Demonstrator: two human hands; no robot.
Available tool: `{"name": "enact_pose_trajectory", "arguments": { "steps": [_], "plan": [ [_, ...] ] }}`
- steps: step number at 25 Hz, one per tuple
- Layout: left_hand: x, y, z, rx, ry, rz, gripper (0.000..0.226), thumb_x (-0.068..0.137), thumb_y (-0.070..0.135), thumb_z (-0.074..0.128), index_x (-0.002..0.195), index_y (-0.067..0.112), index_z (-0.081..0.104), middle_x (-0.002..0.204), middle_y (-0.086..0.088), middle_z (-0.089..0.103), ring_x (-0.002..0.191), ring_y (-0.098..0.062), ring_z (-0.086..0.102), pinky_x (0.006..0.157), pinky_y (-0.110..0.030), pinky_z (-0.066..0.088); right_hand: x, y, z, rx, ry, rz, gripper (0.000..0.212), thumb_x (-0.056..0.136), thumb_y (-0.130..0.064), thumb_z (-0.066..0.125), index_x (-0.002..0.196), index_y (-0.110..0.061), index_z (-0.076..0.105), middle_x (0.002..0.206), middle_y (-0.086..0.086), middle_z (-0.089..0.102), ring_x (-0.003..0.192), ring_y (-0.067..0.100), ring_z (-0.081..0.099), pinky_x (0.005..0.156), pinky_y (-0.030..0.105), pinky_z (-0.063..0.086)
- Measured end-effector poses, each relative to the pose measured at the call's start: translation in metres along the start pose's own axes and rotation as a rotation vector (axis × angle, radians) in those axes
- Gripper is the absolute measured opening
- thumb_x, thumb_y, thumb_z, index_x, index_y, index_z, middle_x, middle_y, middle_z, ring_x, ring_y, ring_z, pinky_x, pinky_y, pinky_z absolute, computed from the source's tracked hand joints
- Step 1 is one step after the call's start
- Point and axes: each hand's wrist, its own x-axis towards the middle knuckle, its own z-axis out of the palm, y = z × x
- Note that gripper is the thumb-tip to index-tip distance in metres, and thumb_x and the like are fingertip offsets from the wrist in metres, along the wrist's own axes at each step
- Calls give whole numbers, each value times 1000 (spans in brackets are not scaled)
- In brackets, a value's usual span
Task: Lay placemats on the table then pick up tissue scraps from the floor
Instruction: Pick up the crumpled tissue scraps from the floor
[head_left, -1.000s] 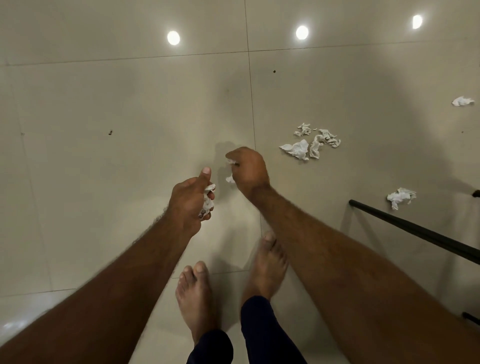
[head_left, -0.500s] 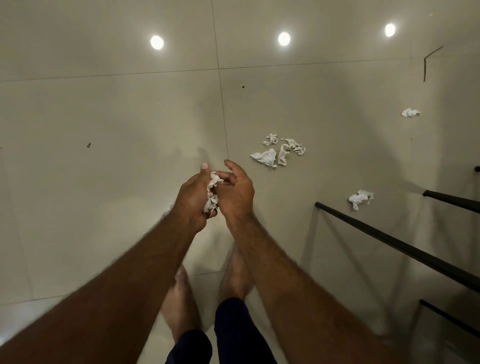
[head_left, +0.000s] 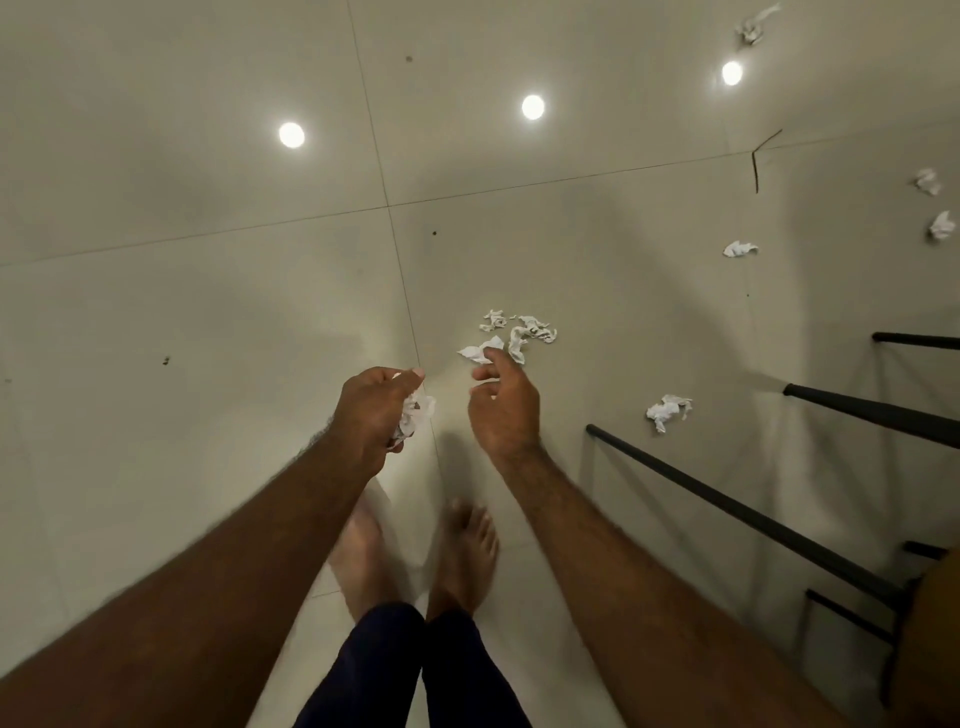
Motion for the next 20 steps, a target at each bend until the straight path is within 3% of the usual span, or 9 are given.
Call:
{"name": "enact_pose_trajectory", "arguments": {
  "steps": [2, 5, 8, 11, 16, 20],
  "plan": [
    [6, 9, 7, 87, -27, 38, 28, 94, 30, 72, 83, 10, 56, 54, -4, 63, 38, -19, 40, 42, -20, 30, 26, 14, -21, -245, 80, -5, 45, 80, 2, 48, 117, -13, 66, 108, 5, 66, 103, 28, 63, 86, 30, 48],
    [25, 19, 15, 235, -54, 98, 34, 94, 38, 71, 84, 9, 56, 61, -11, 61, 38, -20, 43, 40, -21, 32, 69, 35, -40, -535, 49, -33, 48, 85, -6, 56, 133, -12, 58, 133, 9, 57, 122, 30, 54, 100, 33, 43],
    [49, 22, 19, 296, -82, 125, 35, 93, 41, 72, 84, 11, 55, 81, -32, 67, 41, -21, 44, 41, -23, 34, 113, 46, -40, -656, 3, -120, 58, 89, -14, 59, 145, -7, 45, 146, 11, 45, 131, 32, 45, 107, 34, 36],
    [70, 17, 18, 314, -86, 125, 36, 92, 42, 72, 84, 11, 56, 91, -34, 70, 40, -20, 43, 40, -24, 35, 135, 57, -24, -730, -47, -144, 61, 89, -18, 63, 146, -11, 43, 149, 8, 42, 129, 32, 43, 104, 36, 39],
    [93, 2, 3, 288, -78, 79, 35, 91, 41, 73, 84, 10, 60, 77, -28, 66, 35, -16, 43, 40, -25, 34, 139, 74, 0, -816, 34, -167, 31, 90, -11, 59, 120, -12, 65, 124, 8, 59, 108, 31, 56, 83, 33, 43],
    [97, -2, -8, 241, -122, 62, 32, 91, 40, 72, 82, 12, 58, 67, -14, 62, 38, -18, 38, 43, -25, 31, 144, 73, -9, -766, 17, -202, 25, 87, -6, 58, 107, -6, 72, 109, 14, 66, 98, 35, 62, 78, 38, 47]
  ]
}}
